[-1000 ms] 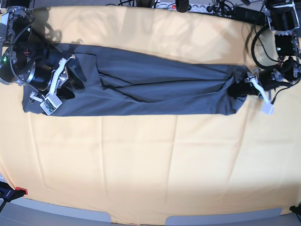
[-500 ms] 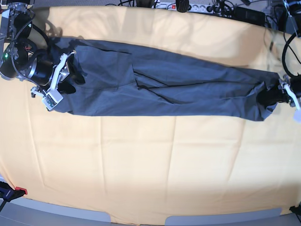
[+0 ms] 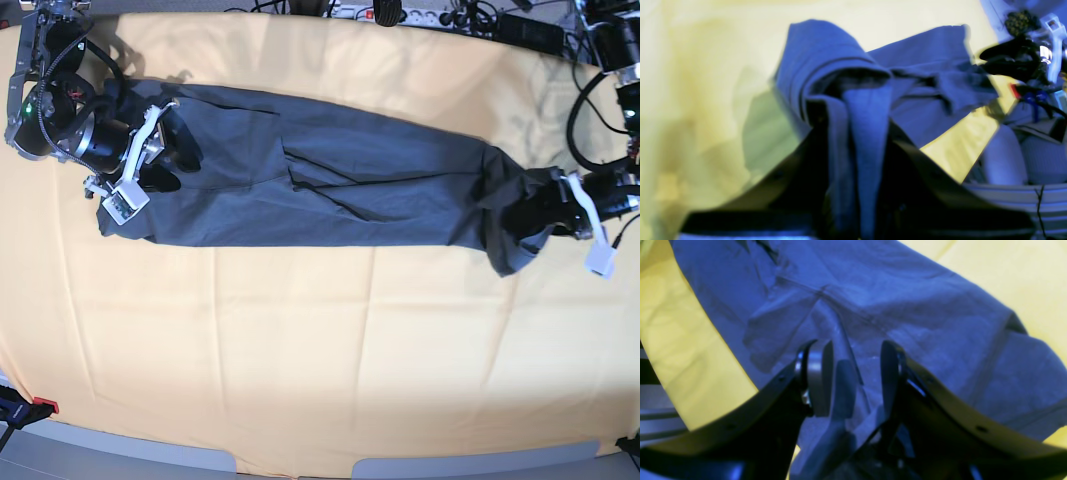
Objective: Fold the T-shirt properly
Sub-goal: 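Fold the strip end held by the left gripper toward the right gripper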
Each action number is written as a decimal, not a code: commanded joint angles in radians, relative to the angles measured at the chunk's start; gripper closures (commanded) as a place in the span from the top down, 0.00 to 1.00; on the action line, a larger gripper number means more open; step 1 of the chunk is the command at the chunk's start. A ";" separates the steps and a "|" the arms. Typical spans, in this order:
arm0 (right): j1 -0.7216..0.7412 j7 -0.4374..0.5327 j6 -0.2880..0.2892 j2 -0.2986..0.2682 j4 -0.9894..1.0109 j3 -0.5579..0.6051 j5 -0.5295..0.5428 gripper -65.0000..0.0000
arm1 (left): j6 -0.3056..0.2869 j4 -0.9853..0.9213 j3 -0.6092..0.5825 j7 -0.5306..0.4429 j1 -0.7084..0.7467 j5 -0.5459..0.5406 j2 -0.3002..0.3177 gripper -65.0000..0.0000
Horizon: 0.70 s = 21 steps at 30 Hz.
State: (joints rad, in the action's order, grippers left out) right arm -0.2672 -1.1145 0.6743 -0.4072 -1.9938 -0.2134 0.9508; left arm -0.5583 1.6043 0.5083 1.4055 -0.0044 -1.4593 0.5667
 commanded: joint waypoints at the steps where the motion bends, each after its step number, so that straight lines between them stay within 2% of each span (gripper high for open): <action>1: 0.009 0.022 0.003 -0.008 -0.014 -0.010 0.018 0.41 | -0.010 0.031 0.010 -0.009 -0.005 -0.024 0.001 0.00; 5: 0.010 0.019 0.003 -0.009 -0.014 -0.010 0.018 0.41 | -0.014 0.042 0.008 -0.009 -0.001 -0.024 -0.112 0.00; 11: 0.009 0.016 0.003 -0.008 -0.014 -0.010 0.018 0.41 | -0.072 0.041 -0.048 -0.009 0.009 -0.024 -0.270 0.00; 14: 0.010 0.010 0.003 -0.009 -0.014 -0.010 0.018 0.41 | -0.080 0.041 -0.100 -0.009 0.010 -0.024 -0.329 0.00; 17: 0.010 0.004 0.003 -0.009 -0.014 -0.010 0.018 0.41 | -0.125 0.041 -0.138 -0.009 0.010 -0.024 -0.370 0.00; 19: 0.010 0.004 0.003 -0.009 -0.014 -0.010 0.018 0.41 | -0.127 0.041 -0.154 -0.009 0.010 -0.024 -0.392 0.00; 20: 0.010 0.004 0.003 -0.009 -0.014 -0.010 0.018 0.41 | -0.126 0.041 -0.166 -0.009 0.010 -0.024 -0.399 0.07; 21: 0.010 0.004 0.003 -0.009 -0.014 -0.010 0.018 0.41 | -0.117 0.041 -0.182 -0.009 0.010 -0.024 -0.401 0.20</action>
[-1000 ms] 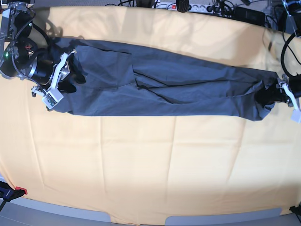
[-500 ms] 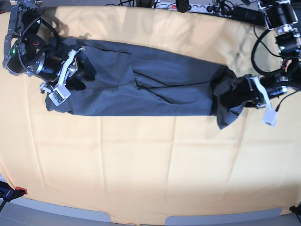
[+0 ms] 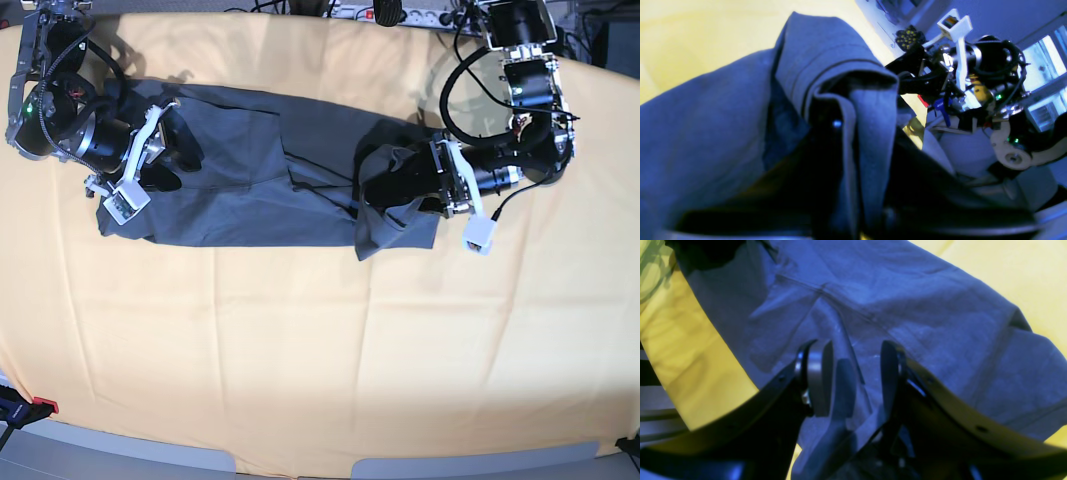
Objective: Fold the T-shirt properly
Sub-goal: 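Fold the strip end held by the left gripper toward the right gripper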
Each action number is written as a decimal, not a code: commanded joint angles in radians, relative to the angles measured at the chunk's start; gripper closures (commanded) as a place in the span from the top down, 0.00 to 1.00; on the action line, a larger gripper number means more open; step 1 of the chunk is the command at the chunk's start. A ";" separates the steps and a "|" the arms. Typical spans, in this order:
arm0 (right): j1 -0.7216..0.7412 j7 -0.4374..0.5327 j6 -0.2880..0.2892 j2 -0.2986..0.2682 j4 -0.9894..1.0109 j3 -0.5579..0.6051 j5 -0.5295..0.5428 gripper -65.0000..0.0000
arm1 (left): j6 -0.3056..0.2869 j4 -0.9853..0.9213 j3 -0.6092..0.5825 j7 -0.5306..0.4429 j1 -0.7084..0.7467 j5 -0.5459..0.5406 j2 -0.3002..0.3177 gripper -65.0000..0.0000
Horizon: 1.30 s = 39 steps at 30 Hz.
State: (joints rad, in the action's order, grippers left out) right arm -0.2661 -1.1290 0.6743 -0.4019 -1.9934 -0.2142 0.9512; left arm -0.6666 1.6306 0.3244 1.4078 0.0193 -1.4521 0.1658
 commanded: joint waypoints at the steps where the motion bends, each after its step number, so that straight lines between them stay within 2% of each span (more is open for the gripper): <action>1: 0.009 0.018 0.003 -0.014 -0.014 -0.009 0.018 0.41 | 0.011 0.015 -0.017 -0.012 -0.014 -0.031 0.000 0.36; 2: 0.008 0.018 0.003 -0.014 -0.014 -0.009 0.018 0.41 | 0.021 0.015 -0.034 -0.012 -0.014 -0.031 0.000 0.51; 3: 0.008 0.018 0.003 -0.014 -0.014 -0.009 0.018 0.41 | 0.023 0.015 -0.047 -0.012 -0.014 -0.031 0.000 0.61; 4: 0.008 0.018 0.003 -0.014 -0.014 -0.009 0.018 0.41 | 0.023 0.015 -0.055 -0.012 -0.014 -0.031 0.000 0.66; 8: 0.009 0.018 0.003 -0.014 -0.014 -0.009 0.018 0.41 | 0.015 0.015 -0.043 -0.012 -0.015 -0.031 0.004 0.67; 11: 0.009 0.018 0.003 -0.014 -0.014 -0.009 0.018 0.41 | 0.003 0.015 0.010 -0.012 -0.017 -0.031 0.003 0.66; 12: 0.009 0.018 0.003 -0.014 -0.014 -0.009 0.018 0.41 | 0.003 0.015 0.034 -0.012 -0.017 -0.031 0.003 0.65; 13: 0.009 0.019 0.003 -0.014 -0.014 -0.009 0.018 0.41 | 0.001 0.015 0.059 -0.025 -0.017 -0.031 0.003 0.59; 14: 0.009 0.019 0.003 -0.014 -0.014 -0.009 0.019 0.41 | -0.012 0.015 0.081 -0.032 -0.017 -0.031 0.003 0.45; 16: 0.012 0.021 0.003 -0.014 -0.014 -0.009 0.023 0.41 | -0.022 0.015 0.109 -0.051 -0.016 0.037 0.002 0.01; 19: 0.030 0.034 0.003 -0.014 -0.014 -0.010 0.021 0.41 | -0.006 0.015 0.092 -0.143 0.016 0.213 0.001 0.00; 22: 0.070 0.034 -0.028 -0.014 -0.014 -0.012 -0.001 0.41 | 0.016 0.015 0.040 -0.258 0.053 0.407 0.001 0.00; 25: 0.104 0.039 -0.051 -0.014 -0.014 -0.039 -0.096 0.47 | 0.022 0.014 -0.020 -0.350 0.082 0.577 0.001 0.00; 28: 0.110 0.043 -0.110 -0.014 -0.014 -0.095 -0.228 0.57 | 0.073 0.011 -0.070 -0.391 0.088 0.684 0.003 0.00; 31: 0.056 0.056 -0.217 -0.014 -0.014 -0.168 -0.324 0.59 | 0.083 0.011 -0.089 -0.392 0.085 0.708 0.004 0.00; 34: -0.034 0.056 -0.288 -0.014 -0.013 -0.241 -0.314 0.61 | 0.084 0.011 -0.089 -0.391 0.085 0.707 0.005 0.00; 36: -0.084 0.057 -0.308 -0.014 0.005 -0.278 -0.273 0.66 | 0.084 0.011 -0.089 -0.391 0.085 0.707 0.012 0.00; 39: -0.122 0.064 -0.311 -0.013 0.076 -0.306 -0.207 0.67 | 0.084 0.011 -0.089 -0.386 0.085 0.693 0.042 0.00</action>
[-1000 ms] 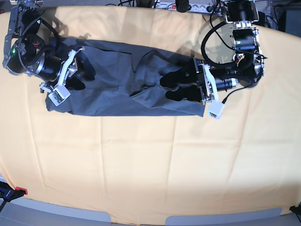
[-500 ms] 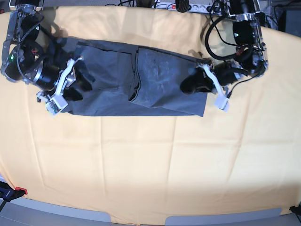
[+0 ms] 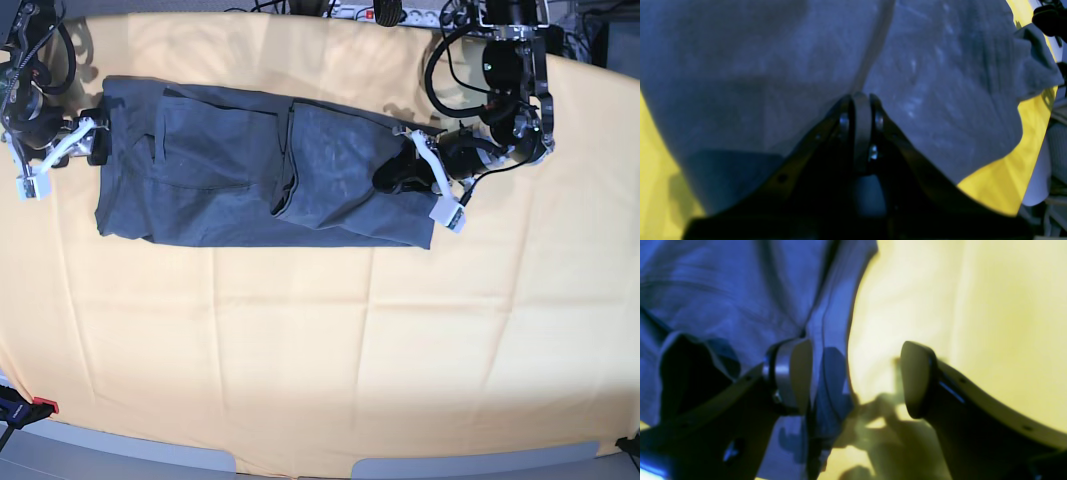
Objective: Fold the T-shirt properly
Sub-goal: 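Fold the strip end held by the left gripper toward the right gripper, then release with the left gripper and fold the other end with the right gripper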
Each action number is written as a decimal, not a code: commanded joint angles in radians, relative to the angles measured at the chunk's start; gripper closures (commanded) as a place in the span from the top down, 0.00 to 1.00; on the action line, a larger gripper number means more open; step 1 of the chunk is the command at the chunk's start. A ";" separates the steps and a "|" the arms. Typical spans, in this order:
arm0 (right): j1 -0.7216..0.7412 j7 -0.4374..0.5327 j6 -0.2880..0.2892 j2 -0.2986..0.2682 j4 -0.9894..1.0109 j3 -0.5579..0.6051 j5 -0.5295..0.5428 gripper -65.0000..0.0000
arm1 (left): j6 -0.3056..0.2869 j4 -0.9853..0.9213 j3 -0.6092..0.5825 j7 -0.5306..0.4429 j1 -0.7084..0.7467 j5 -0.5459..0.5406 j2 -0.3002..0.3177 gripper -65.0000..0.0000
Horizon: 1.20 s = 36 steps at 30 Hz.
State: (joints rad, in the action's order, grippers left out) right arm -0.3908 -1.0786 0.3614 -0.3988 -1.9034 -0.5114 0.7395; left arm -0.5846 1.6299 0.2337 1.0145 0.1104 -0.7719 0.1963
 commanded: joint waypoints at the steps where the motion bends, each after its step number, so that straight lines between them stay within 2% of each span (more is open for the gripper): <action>1: 0.003 0.013 0.014 -0.016 0.016 -0.009 0.023 0.67 | 0.002 0.012 0.003 0.013 -0.006 0.003 0.026 0.00; 9: 0.047 0.010 0.129 0.000 0.260 -0.008 0.234 0.67 | 0.002 0.012 0.003 0.032 -0.006 -0.060 0.114 0.00; 13: 0.101 -0.079 0.217 0.048 0.350 -0.006 0.377 0.67 | 0.002 0.012 0.003 0.032 -0.002 -0.080 0.117 0.00; 16: 0.118 -0.160 0.286 0.098 0.353 -0.006 0.442 0.67 | 0.010 0.012 0.003 0.032 -0.003 -0.099 0.117 0.00; 20: 0.119 -0.173 0.313 0.119 0.353 0.017 0.476 0.66 | 0.029 0.012 0.003 0.032 -0.003 -0.109 0.117 0.00; 21: 0.120 -0.171 0.313 0.119 0.353 0.020 0.476 0.64 | 0.028 0.012 0.003 0.032 -0.003 -0.109 0.117 0.00; 23: 0.120 -0.171 0.313 0.118 0.352 0.020 0.476 0.51 | 0.028 0.012 0.003 0.032 -0.003 -0.109 0.117 0.00; 25: 0.120 -0.172 0.324 0.115 0.352 0.020 0.476 0.33 | 0.028 0.012 0.003 0.032 -0.003 -0.109 0.117 0.00; 27: 0.120 -0.172 0.337 0.113 0.352 0.019 0.477 0.09 | 0.028 0.012 0.003 0.032 -0.003 -0.110 0.117 0.00; 28: 0.120 -0.171 0.337 0.113 0.352 0.020 0.477 0.01 | 0.028 0.012 0.003 0.032 -0.003 -0.111 0.117 0.00; 32: 0.125 -0.171 0.337 0.112 0.306 0.019 0.476 0.00 | 0.028 0.013 0.013 0.032 -0.009 -0.185 0.123 0.00; 36: 0.126 -0.170 0.337 0.093 0.192 0.020 0.431 0.00 | 0.001 0.023 0.098 0.048 -0.010 -0.394 0.128 0.00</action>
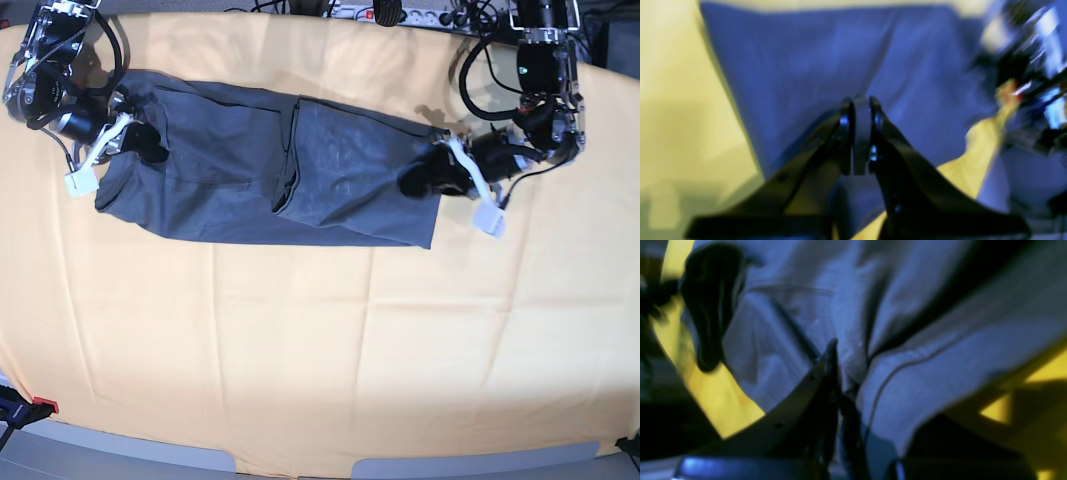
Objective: Fold the T-shirt properly
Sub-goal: 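Release with the left gripper and fold the other end with the right gripper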
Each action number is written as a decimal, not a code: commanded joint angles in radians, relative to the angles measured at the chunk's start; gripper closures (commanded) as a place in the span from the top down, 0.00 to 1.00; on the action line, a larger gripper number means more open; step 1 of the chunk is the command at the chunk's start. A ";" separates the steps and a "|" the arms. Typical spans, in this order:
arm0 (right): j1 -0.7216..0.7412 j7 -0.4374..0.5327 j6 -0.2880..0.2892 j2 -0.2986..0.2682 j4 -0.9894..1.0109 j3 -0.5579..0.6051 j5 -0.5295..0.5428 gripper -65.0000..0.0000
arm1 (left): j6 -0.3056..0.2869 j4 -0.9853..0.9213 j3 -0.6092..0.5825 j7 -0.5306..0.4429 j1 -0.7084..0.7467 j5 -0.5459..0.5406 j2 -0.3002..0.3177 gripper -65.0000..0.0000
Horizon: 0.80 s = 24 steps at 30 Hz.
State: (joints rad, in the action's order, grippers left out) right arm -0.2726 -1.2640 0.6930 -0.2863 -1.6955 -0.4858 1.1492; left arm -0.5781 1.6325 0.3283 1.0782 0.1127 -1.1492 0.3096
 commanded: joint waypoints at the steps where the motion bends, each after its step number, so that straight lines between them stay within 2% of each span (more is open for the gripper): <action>1: 0.010 0.018 0.005 -0.031 -0.047 -0.006 -0.014 0.00 | -0.027 0.024 0.037 0.014 -0.014 -0.075 0.014 0.00; 3: 0.019 0.037 0.003 -0.063 -0.096 -0.006 -0.105 0.00 | -0.064 0.028 0.111 0.100 -0.026 -0.181 0.014 0.00; 6: 0.023 0.103 -0.073 -0.126 -0.152 -0.006 -0.241 0.00 | -0.066 0.028 0.230 0.196 -0.042 -0.276 0.015 0.00; 11: 0.028 0.132 -0.202 -0.224 -0.230 -0.006 -0.459 0.00 | -0.066 0.028 0.368 0.217 -0.016 -0.307 0.058 0.00; 13: 0.036 0.128 -0.259 -0.249 -0.274 -0.006 -0.501 0.00 | -0.066 0.028 0.389 0.214 0.003 -0.307 0.077 0.00; 16: 0.037 0.124 -0.296 -0.259 -0.367 -0.006 -0.444 0.00 | -0.066 0.028 0.387 0.209 0.039 -0.308 0.096 0.00; 18: 0.034 0.092 -0.290 -0.256 -0.427 -0.006 -0.303 0.00 | -0.066 0.028 0.387 0.209 0.060 -0.308 0.095 0.00; 21: 0.034 0.049 -0.206 -0.212 -0.489 -0.006 -0.109 0.00 | -0.067 0.028 0.385 0.209 0.079 -0.307 0.095 0.00; 24: 0.034 0.025 -0.164 -0.136 -0.523 -0.005 0.034 0.00 | -0.067 0.028 0.385 0.205 0.089 -0.308 0.095 0.00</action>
State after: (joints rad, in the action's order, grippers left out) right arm -0.2489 -1.2659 0.5297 -0.4053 -2.2002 -0.4828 1.1629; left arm -0.6373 1.6440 0.7082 1.2984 0.2054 -1.4296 0.3855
